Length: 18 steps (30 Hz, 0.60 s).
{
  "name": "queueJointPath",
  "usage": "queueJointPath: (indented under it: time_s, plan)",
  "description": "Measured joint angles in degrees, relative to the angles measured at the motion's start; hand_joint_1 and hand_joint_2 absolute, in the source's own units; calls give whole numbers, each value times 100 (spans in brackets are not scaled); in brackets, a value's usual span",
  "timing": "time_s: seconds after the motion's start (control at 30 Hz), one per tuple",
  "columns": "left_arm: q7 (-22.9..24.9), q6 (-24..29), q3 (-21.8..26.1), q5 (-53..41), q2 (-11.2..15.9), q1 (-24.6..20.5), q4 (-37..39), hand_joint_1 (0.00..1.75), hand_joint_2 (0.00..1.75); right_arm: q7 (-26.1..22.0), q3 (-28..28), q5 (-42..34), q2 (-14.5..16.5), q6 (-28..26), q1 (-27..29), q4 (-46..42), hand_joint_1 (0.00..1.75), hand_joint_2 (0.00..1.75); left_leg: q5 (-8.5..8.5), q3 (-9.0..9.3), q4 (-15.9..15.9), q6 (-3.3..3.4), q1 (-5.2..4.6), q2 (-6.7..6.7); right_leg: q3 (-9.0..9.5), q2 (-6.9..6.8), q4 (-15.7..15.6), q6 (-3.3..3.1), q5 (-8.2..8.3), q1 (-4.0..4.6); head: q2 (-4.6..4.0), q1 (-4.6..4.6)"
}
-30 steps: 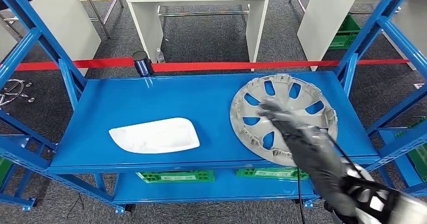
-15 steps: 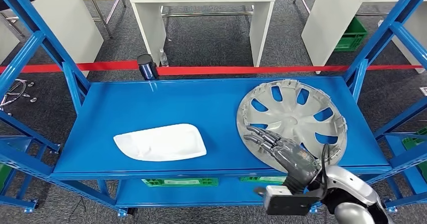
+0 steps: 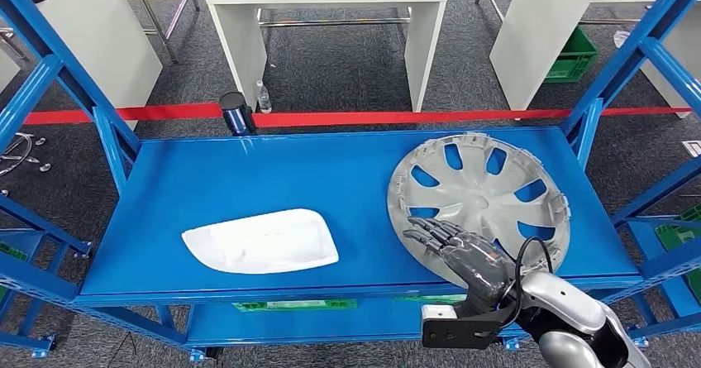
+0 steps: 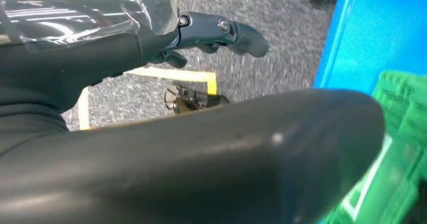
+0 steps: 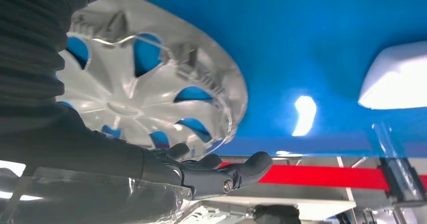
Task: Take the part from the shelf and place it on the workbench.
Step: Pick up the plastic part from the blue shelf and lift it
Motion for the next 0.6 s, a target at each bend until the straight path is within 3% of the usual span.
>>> queueJointPath:
  time_s: [0.07, 0.1, 0.2, 0.23, 0.27, 0.3, 0.37, 0.43, 0.53, 0.6]
  plan:
    - [-50, 29, 49, -92, 15, -31, 87, 0, 0, 26, 5, 27, -37, 88, 17, -1, 0, 175, 35, 48, -78, 78, 11, 7, -28, -10, 71, 43, -47, -12, 0, 4]
    - [-89, 42, 86, -158, 26, -57, 146, 0, 0, 37, 9, 42, -68, 146, 24, -2, 0, 175, 54, 76, -122, 118, 20, 11, -116, -16, 251, 36, -136, -11, 0, 8]
    - [-214, 52, 245, -415, 64, -151, 348, 0, 0, 81, 35, 51, -177, 313, 85, -3, 0, 175, 60, 103, -156, 183, 3, 12, -688, -22, 1354, -18, -558, -6, 0, 16]
    - [-250, 45, 305, -499, 76, -181, 409, 0, 0, 112, 43, 50, -204, 352, 115, -3, 0, 175, 55, 105, -154, 189, -7, 11, -840, -22, 1621, -7, -624, -5, 0, 16]
    - [-285, 37, 367, -574, 90, -211, 465, 0, 0, 155, 45, 64, -225, 374, 140, -2, 0, 175, 50, 107, -149, 190, -13, 11, -887, -24, 1665, 27, -597, -4, 0, 15]
    - [-322, 28, 427, -645, 104, -240, 517, 0, 0, 219, 38, 102, -238, 379, 162, -2, 0, 175, 43, 110, -141, 186, -16, 10, -817, -27, 1479, 75, -486, -5, 0, 15]
    - [-386, 15, 537, -768, 125, -295, 593, 0, 0, 372, -20, 221, -249, 352, 210, -2, 0, 175, 12, 111, -98, 155, -22, 5, -452, -49, 682, 148, -163, -8, 0, 16]
    - [-448, -7, 650, -913, 136, -339, 635, 0, 0, 510, -148, 360, -234, 330, 316, -13, 0, 175, -37, 102, -37, 101, -51, -5, -176, -69, 147, 98, 23, 1, 0, 12]
    - [-548, -52, 827, -1150, 154, -393, 673, 0, 0, 639, -425, 545, -159, 384, 577, -80, 0, 175, -73, 93, -6, 44, -59, -10, -121, -70, 78, -33, 55, 10, 0, 9]
    - [-612, -80, 926, -1272, 170, -423, 697, 0, 0, 678, -624, 642, -84, 449, 751, -166, 0, 175, -210, 15, 174, -13, -37, -3, -103, -68, 64, -91, 61, -14, 0, 0]
